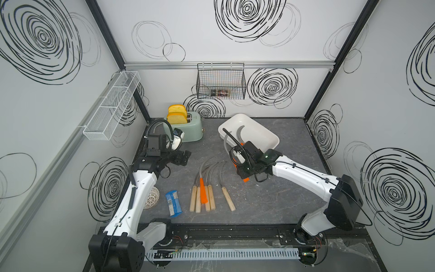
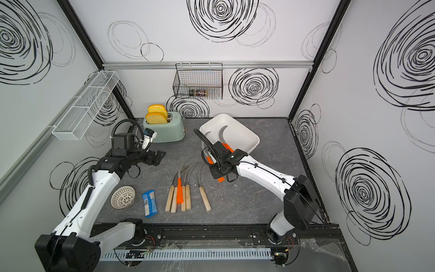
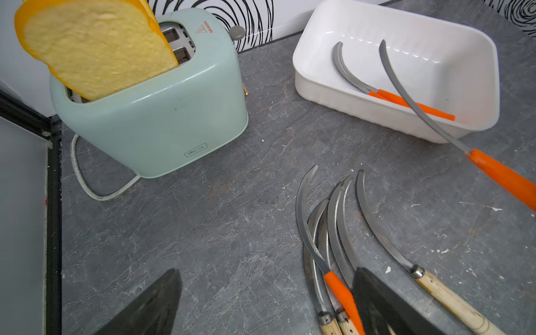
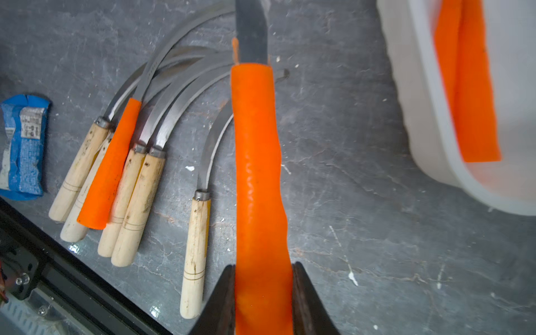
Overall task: Put small sickles into storage boxes
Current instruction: Pick up the sickle at the center of the board, then place the sickle in the storage box.
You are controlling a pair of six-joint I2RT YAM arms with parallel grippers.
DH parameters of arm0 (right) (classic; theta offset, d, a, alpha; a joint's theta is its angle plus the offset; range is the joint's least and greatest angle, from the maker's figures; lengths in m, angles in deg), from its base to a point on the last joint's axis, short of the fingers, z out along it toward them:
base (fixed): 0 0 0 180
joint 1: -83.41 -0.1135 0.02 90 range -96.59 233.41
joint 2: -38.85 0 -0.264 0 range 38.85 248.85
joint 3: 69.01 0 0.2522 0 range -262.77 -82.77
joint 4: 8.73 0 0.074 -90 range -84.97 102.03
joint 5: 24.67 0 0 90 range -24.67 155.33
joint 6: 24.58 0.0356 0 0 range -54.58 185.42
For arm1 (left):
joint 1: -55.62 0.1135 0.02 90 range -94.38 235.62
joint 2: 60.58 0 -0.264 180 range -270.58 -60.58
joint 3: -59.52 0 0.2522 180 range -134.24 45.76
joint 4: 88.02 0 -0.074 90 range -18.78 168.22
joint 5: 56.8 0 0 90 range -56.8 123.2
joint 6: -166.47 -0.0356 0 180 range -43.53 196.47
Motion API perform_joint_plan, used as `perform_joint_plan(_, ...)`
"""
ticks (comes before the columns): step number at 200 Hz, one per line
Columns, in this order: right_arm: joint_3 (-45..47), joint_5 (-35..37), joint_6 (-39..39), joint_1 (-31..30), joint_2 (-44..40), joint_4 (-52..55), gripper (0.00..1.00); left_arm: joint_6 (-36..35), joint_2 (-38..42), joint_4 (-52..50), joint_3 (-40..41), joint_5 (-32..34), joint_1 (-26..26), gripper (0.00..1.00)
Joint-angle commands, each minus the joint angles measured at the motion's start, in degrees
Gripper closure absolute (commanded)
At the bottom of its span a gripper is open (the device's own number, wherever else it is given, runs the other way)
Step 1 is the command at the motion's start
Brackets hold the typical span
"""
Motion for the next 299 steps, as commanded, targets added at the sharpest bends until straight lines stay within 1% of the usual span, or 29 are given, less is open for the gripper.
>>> perform_joint_plan(1,-2.9,-1.9,-2.8,3.4,-1.2,2.7,1.0,0.2,0.7,0.9,-2.3,-0.6,-0.5,0.04)
perform_joint_plan(53,-6.4,-5.0,-5.6,13.4,1.3,2.7,1.0,0.3,0.1,0.9,-3.3,-1.1,-0.5,0.04)
perform_joint_plan(112,-11.1,-4.0,-8.4,19.5,8.6,2.5,1.0,0.1,0.2,1.3,-3.8,-1.5,-0.5,0.04)
perform_joint_plan(163,-16.7,-3.9,-9.9,21.7,16.2,1.6,1.0,0.2,0.2,1.5,-3.8,-1.9,-0.6,0.04)
perform_joint_plan(226,-22.7,0.4,-12.7,22.2,23.3,3.6,1.0,-0.1,0.2,1.8,-4.4,-2.1,-0.6,0.04)
perform_joint_plan(256,-25.9,0.5,-13.8,22.2,27.0,4.9,1.0,0.6,-0.2,2.0,-4.4,-2.9,-0.6,0.04)
perform_joint_plan(299,-27.4,2.6,-14.4,22.2,30.3,5.2,1.0,0.4,-0.2,2.2,-4.4,-2.8,-0.7,0.04)
